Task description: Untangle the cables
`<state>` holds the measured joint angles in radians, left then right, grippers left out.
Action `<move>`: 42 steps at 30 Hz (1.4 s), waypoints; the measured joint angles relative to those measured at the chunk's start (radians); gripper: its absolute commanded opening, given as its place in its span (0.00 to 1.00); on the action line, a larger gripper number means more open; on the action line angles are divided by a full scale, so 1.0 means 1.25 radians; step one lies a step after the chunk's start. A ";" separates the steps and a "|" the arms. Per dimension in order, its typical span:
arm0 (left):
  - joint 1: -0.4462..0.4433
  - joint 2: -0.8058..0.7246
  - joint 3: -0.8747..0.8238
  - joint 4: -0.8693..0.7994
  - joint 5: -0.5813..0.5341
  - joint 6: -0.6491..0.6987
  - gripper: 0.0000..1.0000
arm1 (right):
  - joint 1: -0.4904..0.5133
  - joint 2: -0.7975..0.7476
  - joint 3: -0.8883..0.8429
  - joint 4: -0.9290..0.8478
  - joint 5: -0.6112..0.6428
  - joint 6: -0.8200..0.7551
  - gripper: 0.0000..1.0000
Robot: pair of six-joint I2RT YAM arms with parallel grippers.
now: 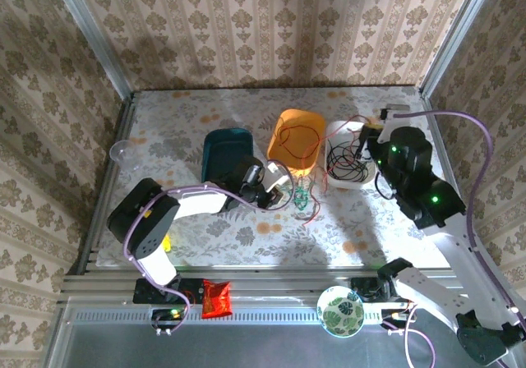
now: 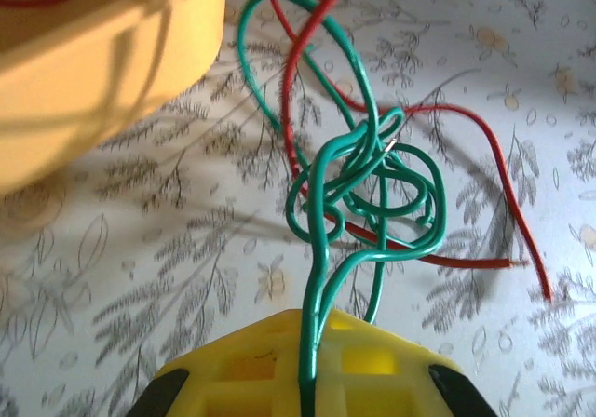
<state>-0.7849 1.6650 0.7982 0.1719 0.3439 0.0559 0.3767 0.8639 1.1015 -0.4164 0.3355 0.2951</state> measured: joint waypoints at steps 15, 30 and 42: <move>0.030 -0.121 -0.039 -0.130 -0.048 0.023 0.67 | -0.064 0.032 0.001 0.012 -0.119 0.012 0.00; 0.046 -0.209 0.233 -0.123 0.064 0.104 0.72 | -0.064 0.178 0.005 -0.052 -0.527 -0.010 0.00; -0.002 -0.083 0.344 -0.137 0.177 0.169 0.70 | -0.062 0.205 0.029 -0.071 -0.659 -0.009 0.00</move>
<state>-0.7872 1.5612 1.2282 0.0010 0.5655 0.2676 0.2989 1.1198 1.1374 -0.5056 -0.4885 0.2840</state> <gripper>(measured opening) 0.710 0.067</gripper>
